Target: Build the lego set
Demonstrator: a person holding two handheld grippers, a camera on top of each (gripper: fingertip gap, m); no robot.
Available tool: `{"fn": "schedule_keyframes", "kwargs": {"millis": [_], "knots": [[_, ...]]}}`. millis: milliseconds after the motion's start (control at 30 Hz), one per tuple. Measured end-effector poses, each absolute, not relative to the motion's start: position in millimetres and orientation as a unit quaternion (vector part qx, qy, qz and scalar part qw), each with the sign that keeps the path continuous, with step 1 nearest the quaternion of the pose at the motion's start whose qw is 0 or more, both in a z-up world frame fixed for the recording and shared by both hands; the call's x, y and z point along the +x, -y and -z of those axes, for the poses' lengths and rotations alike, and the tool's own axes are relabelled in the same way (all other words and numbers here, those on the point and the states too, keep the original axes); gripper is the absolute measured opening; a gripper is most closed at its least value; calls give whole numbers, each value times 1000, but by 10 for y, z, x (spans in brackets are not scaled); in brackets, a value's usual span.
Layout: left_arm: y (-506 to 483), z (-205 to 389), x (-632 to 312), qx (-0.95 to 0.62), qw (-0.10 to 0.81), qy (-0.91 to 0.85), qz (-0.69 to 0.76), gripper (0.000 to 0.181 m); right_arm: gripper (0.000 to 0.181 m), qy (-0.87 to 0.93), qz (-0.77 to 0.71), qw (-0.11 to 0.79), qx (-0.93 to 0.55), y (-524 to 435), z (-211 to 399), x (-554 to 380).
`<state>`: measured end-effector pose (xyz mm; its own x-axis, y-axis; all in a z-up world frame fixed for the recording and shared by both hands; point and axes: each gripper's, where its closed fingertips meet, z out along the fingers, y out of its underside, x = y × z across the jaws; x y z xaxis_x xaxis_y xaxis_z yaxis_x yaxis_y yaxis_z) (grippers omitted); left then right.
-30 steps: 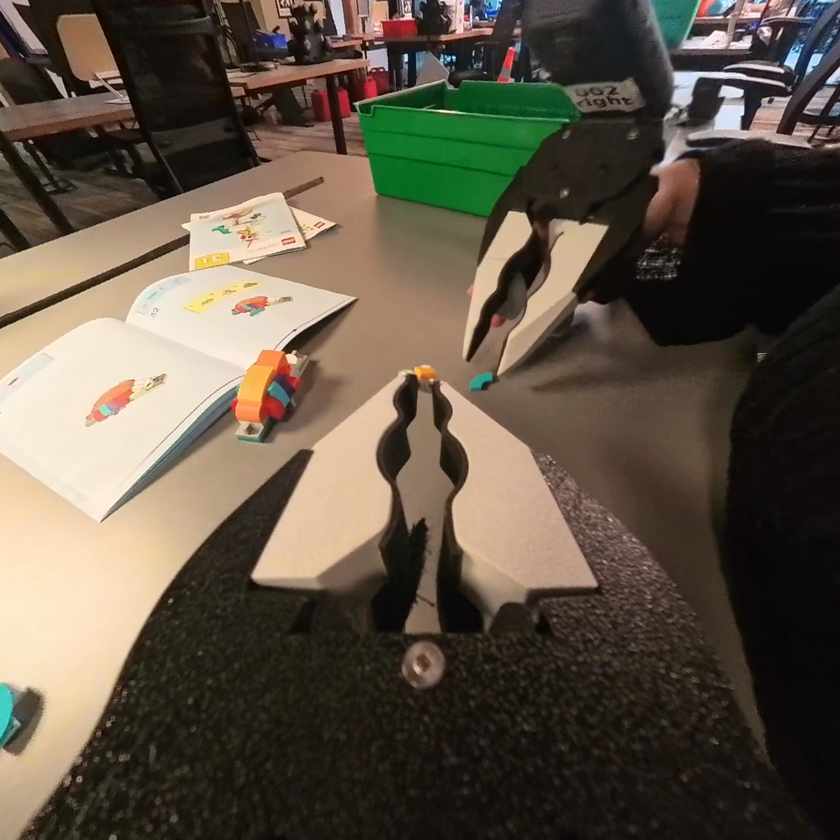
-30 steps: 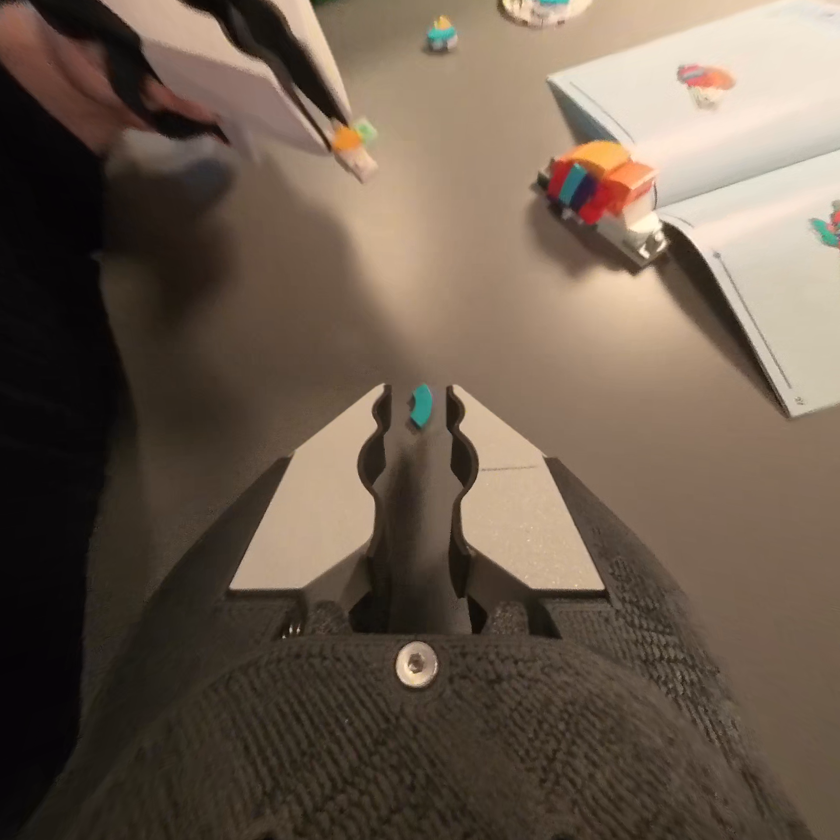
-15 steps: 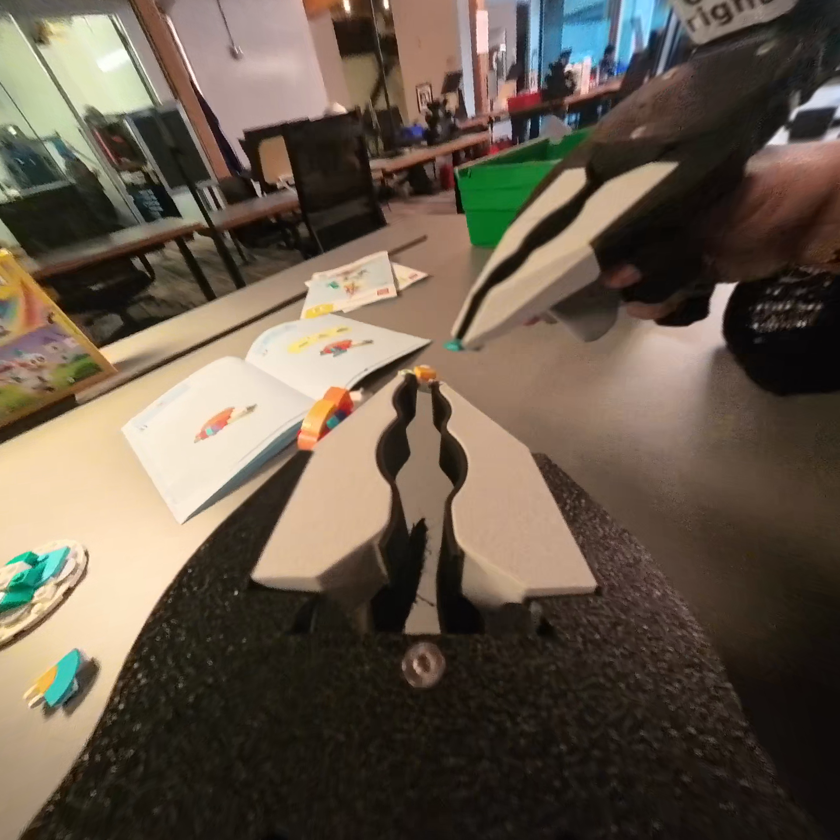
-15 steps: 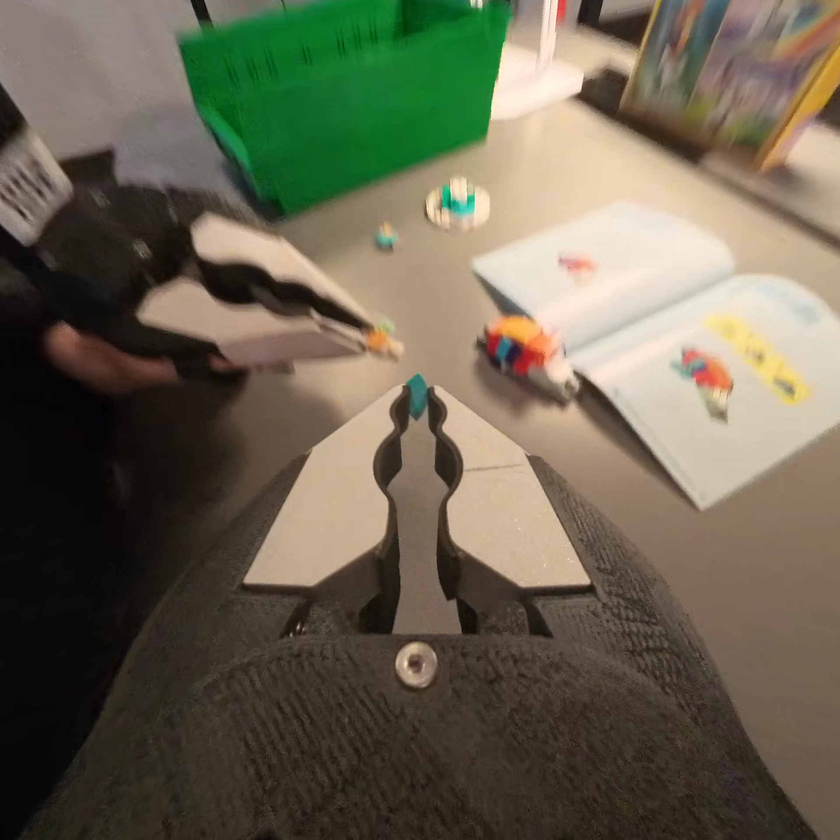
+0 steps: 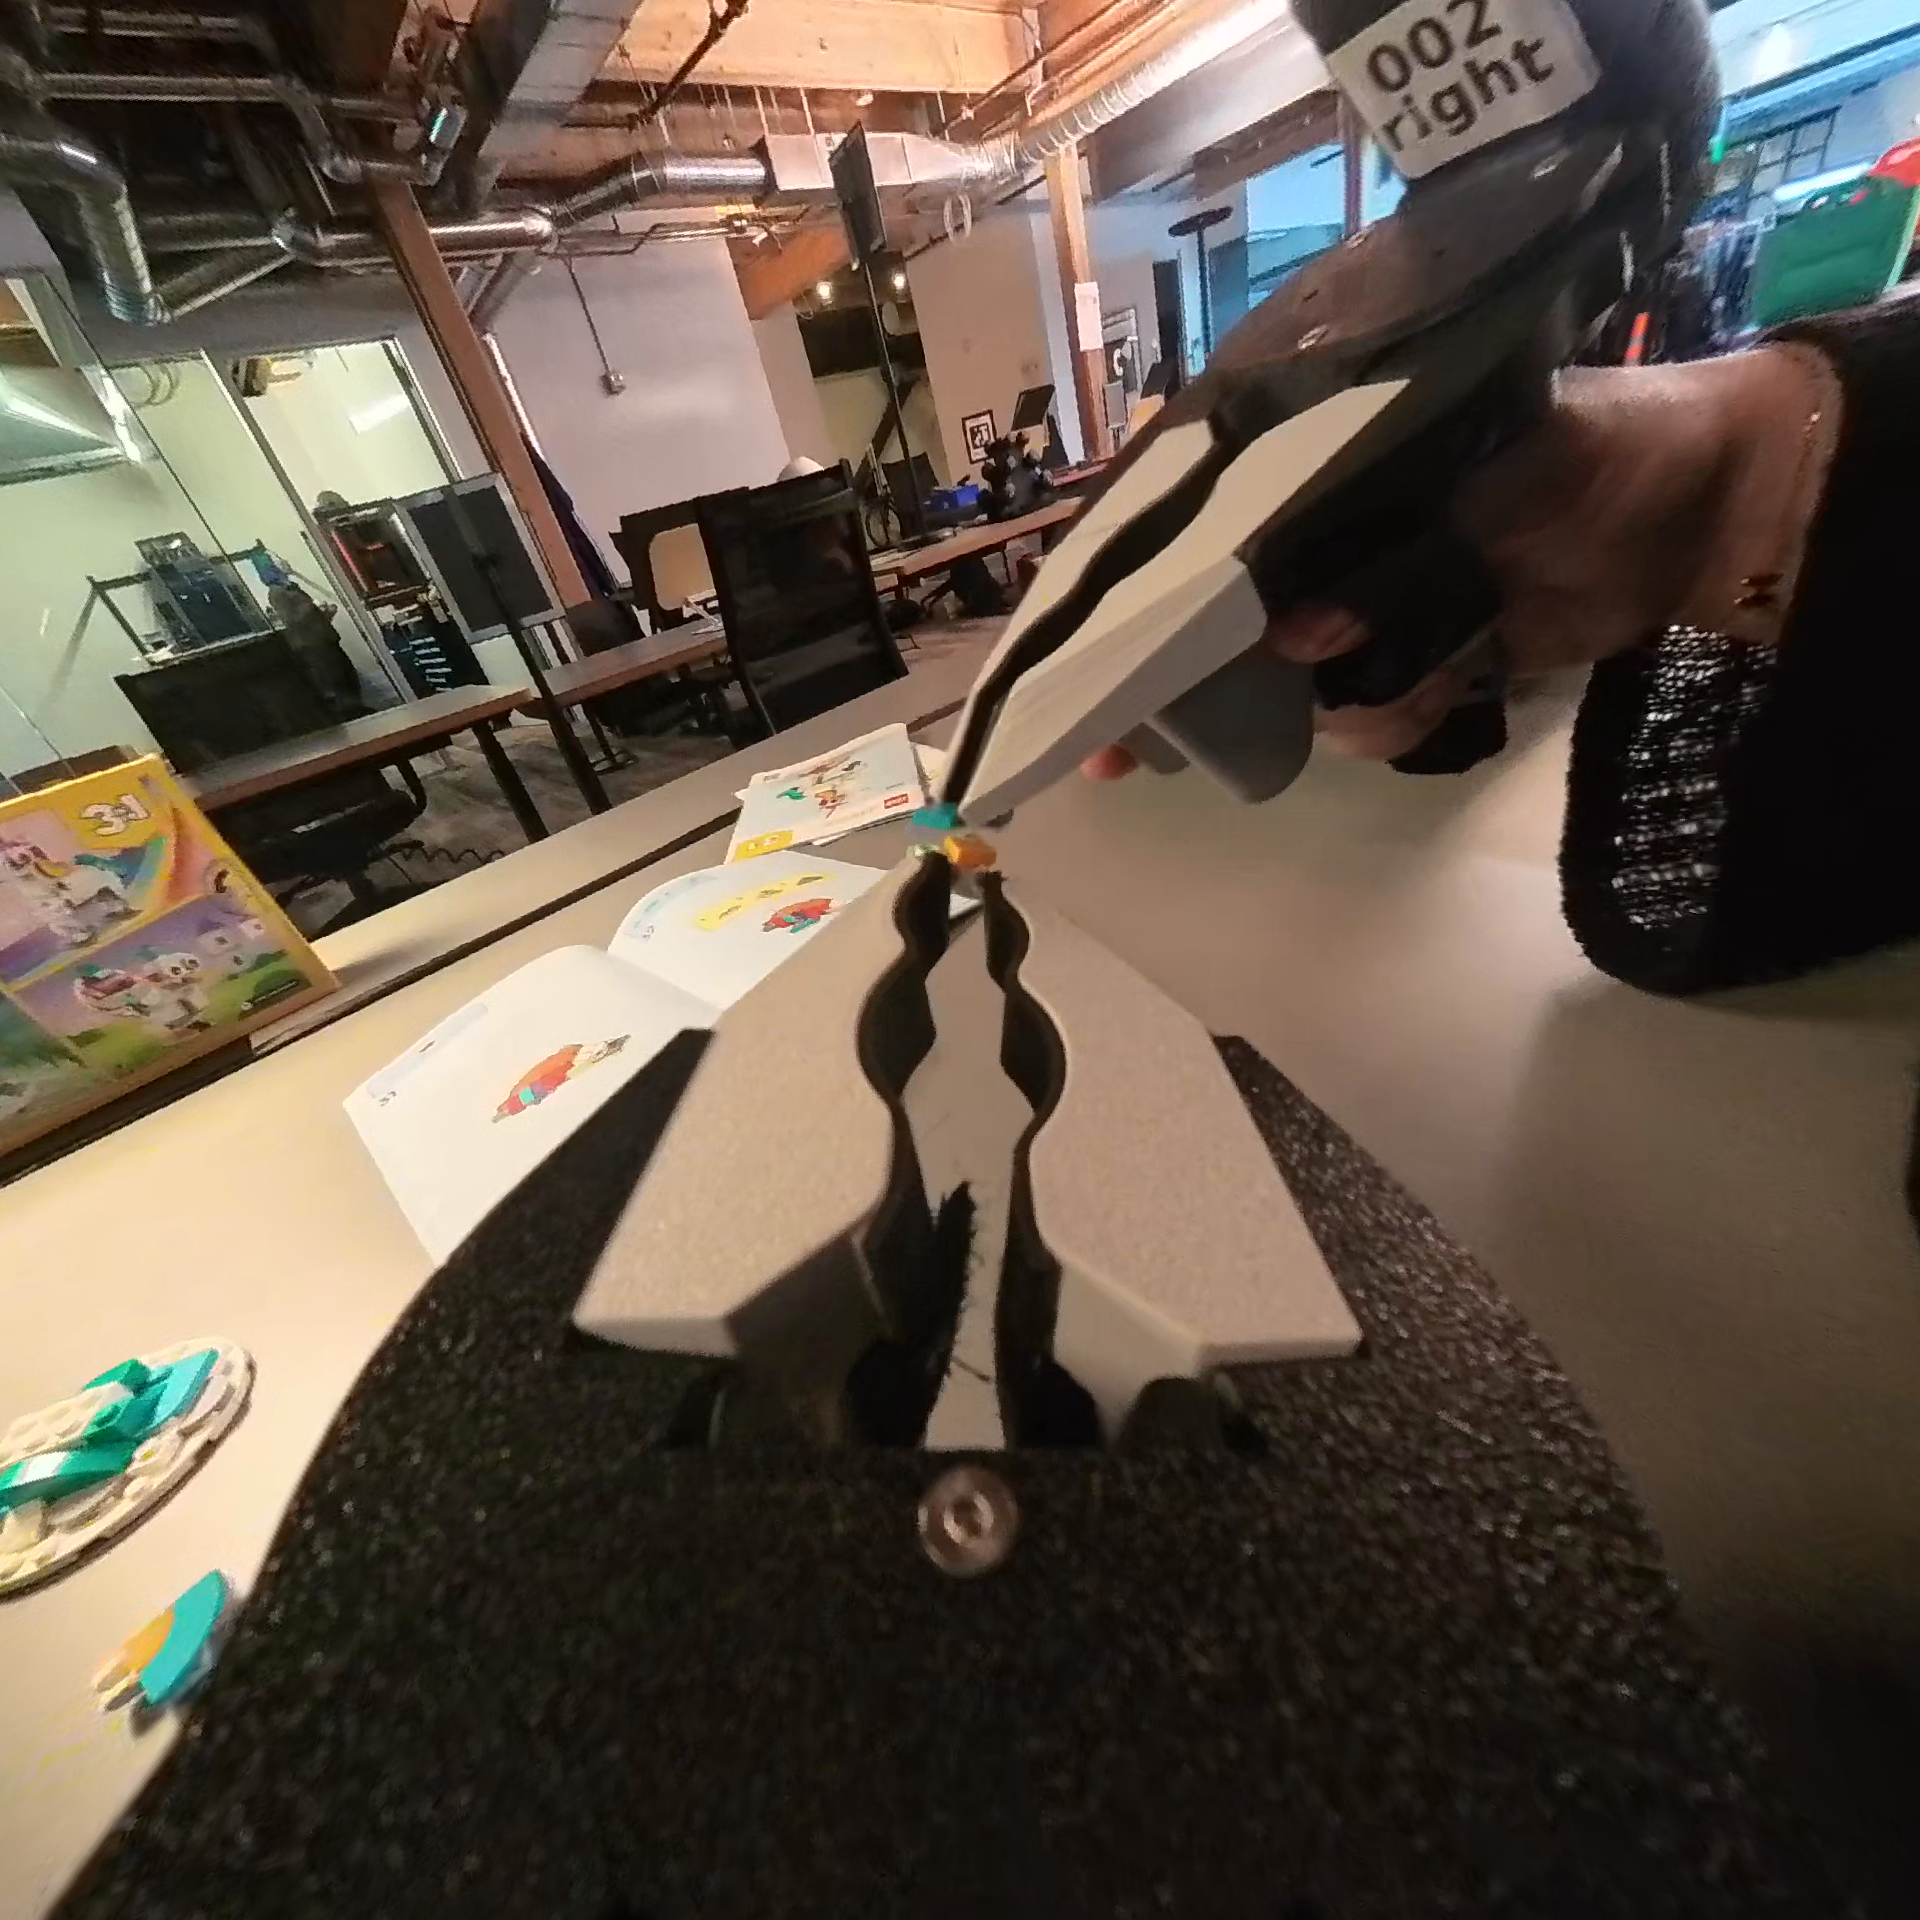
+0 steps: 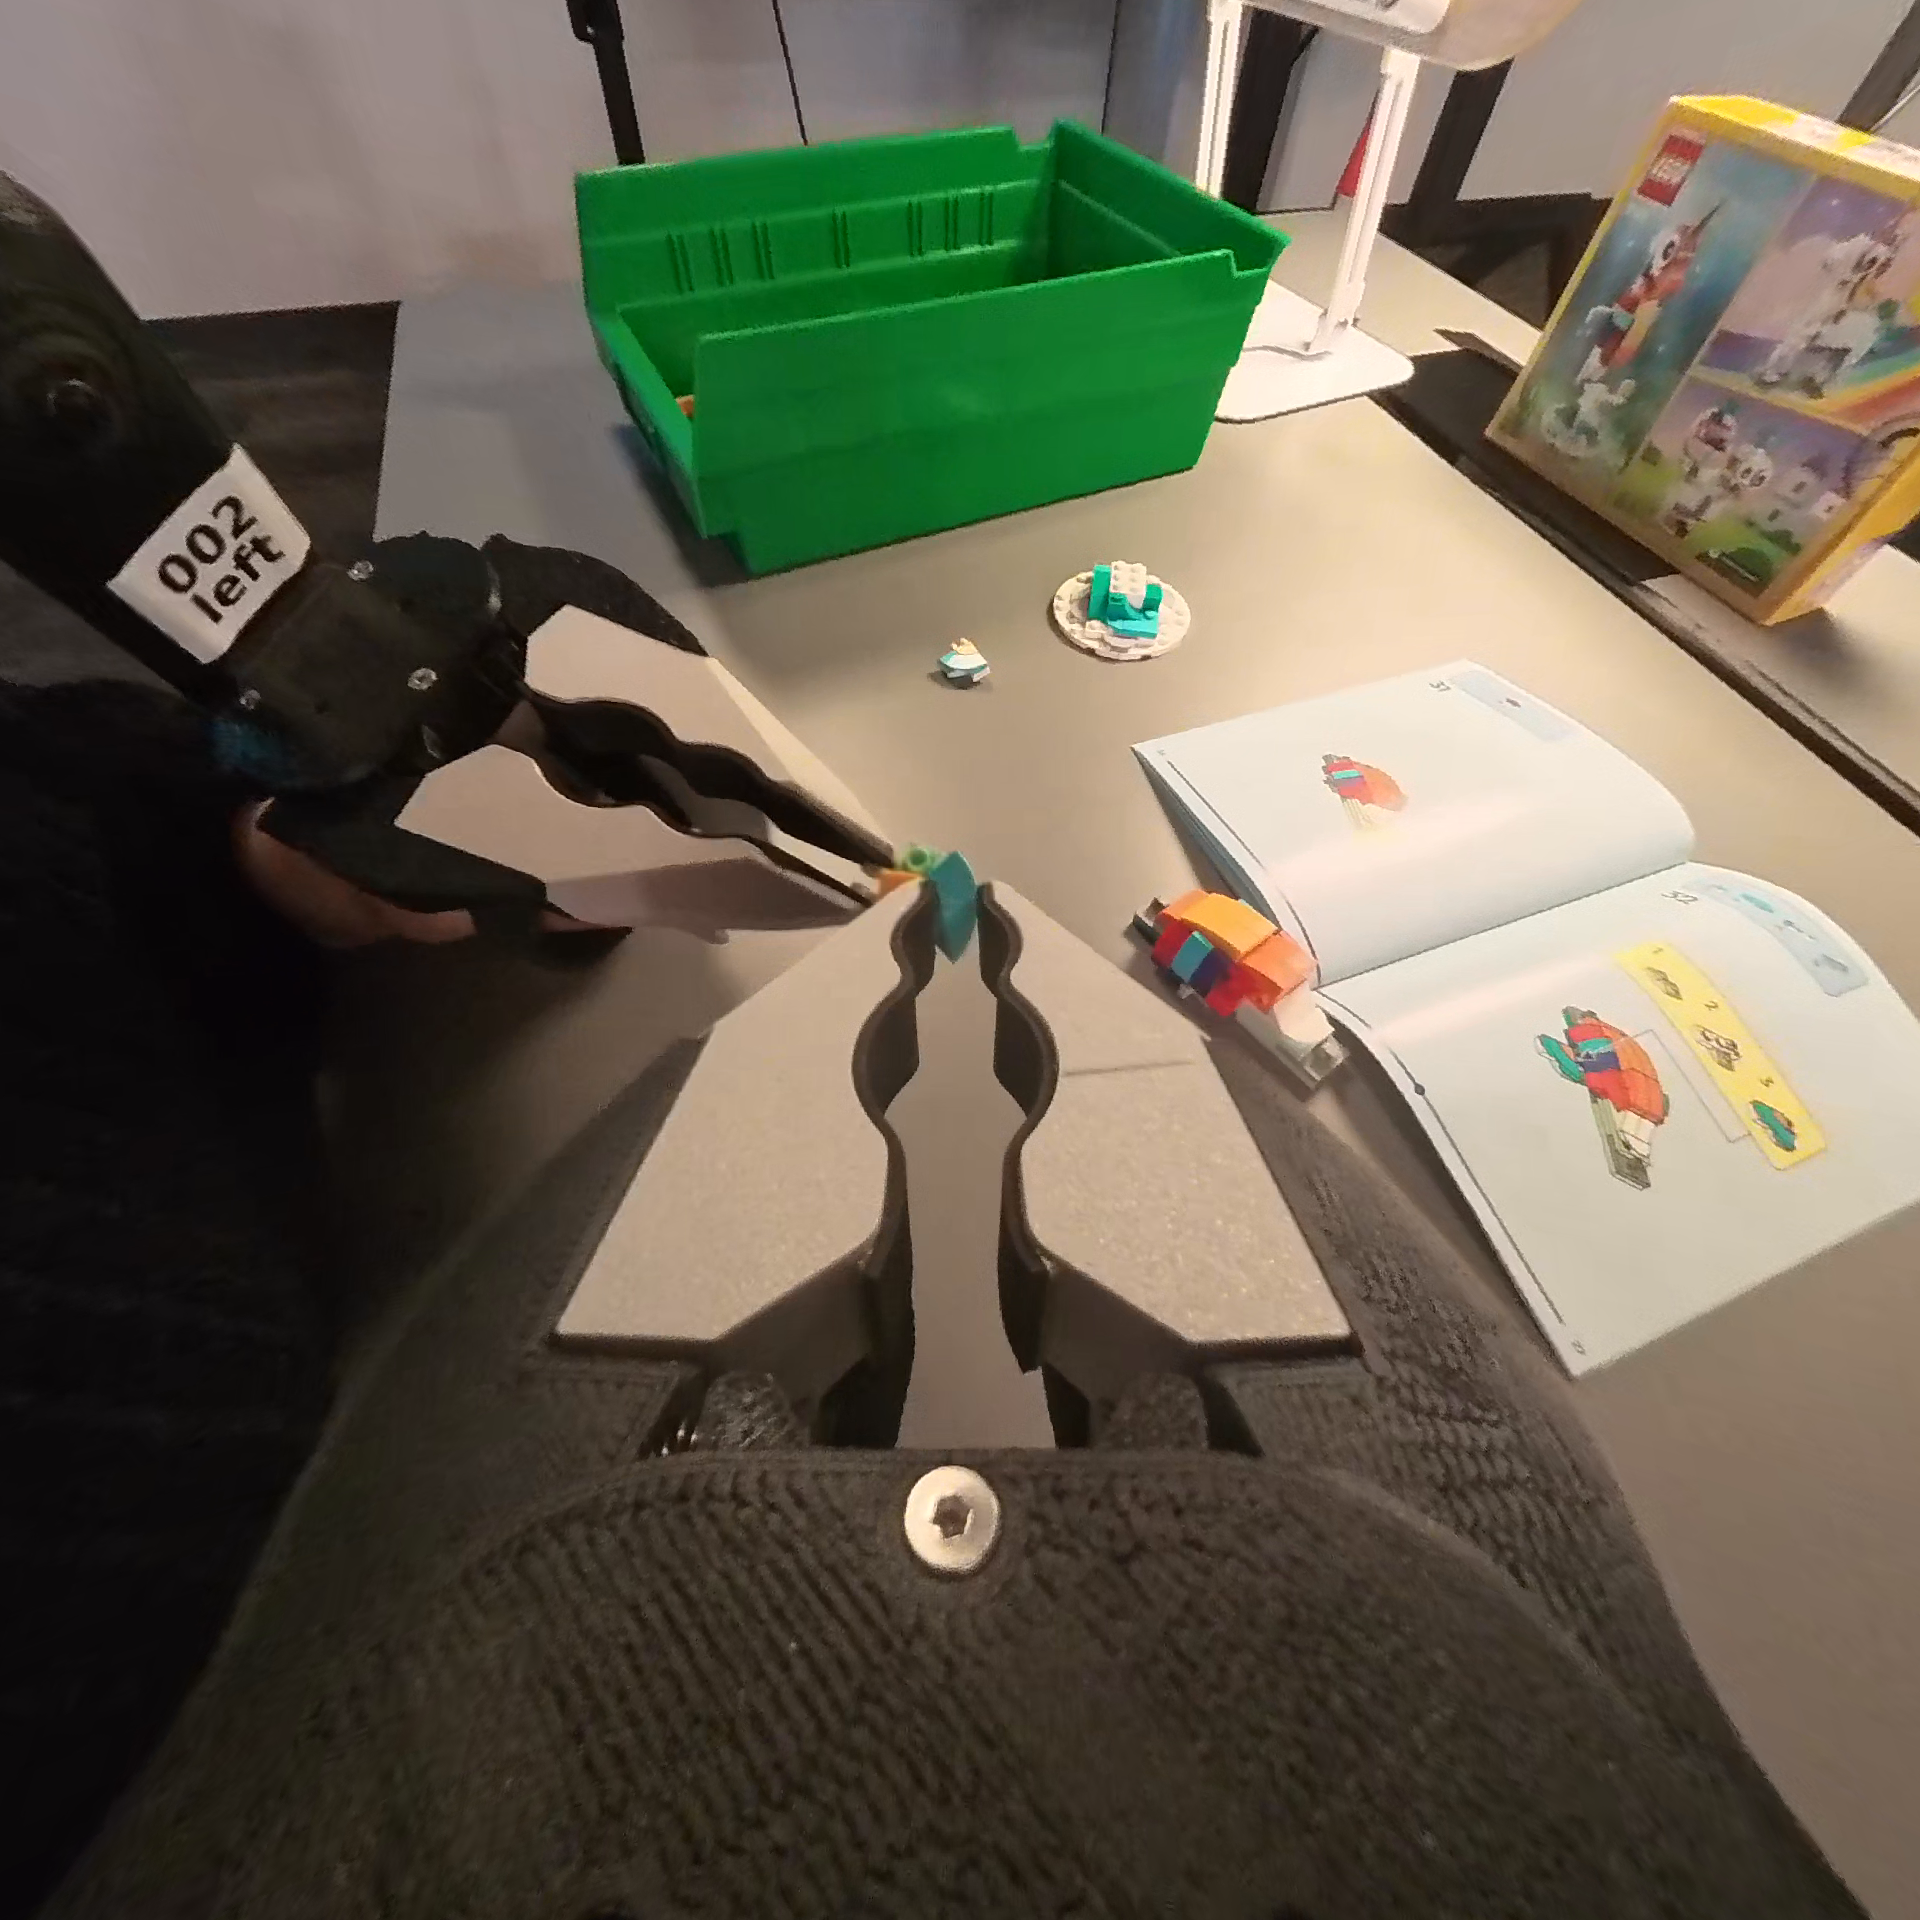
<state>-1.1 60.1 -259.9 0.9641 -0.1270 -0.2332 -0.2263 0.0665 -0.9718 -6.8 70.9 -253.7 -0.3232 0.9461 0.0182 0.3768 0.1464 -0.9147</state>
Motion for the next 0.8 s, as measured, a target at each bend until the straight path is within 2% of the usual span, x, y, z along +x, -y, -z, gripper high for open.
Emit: {"fn": "schedule_keyframes", "kwargs": {"millis": [167, 333, 467, 667, 733, 800], "knots": [[-595, 2629, -96, -692, 714, -107, -12, 4, 6, 686, -371, 335, -529, -990, 2754, 2], [-591, 2663, -186, -703, 706, -89, 1, 5, 6, 712, -290, 253, -588, -1094, 3414, 264], [-602, 2691, -155, -709, 699, -95, 15, 5, 18, 719, -272, 230, -597, -1103, 3634, 354], [-606, 2734, -48, -719, 684, -112, 53, 5, 37, 722, -310, 213, -581, -1022, 3579, 375], [-589, 2755, 56, -722, 673, -133, 92, 5, 39, 730, -333, 240, -546, -985, 3414, 334], [-546, 2774, 232, -722, 653, -157, 164, 5, 37, 735, -420, 259, -464, -723, 3070, 297]]}}
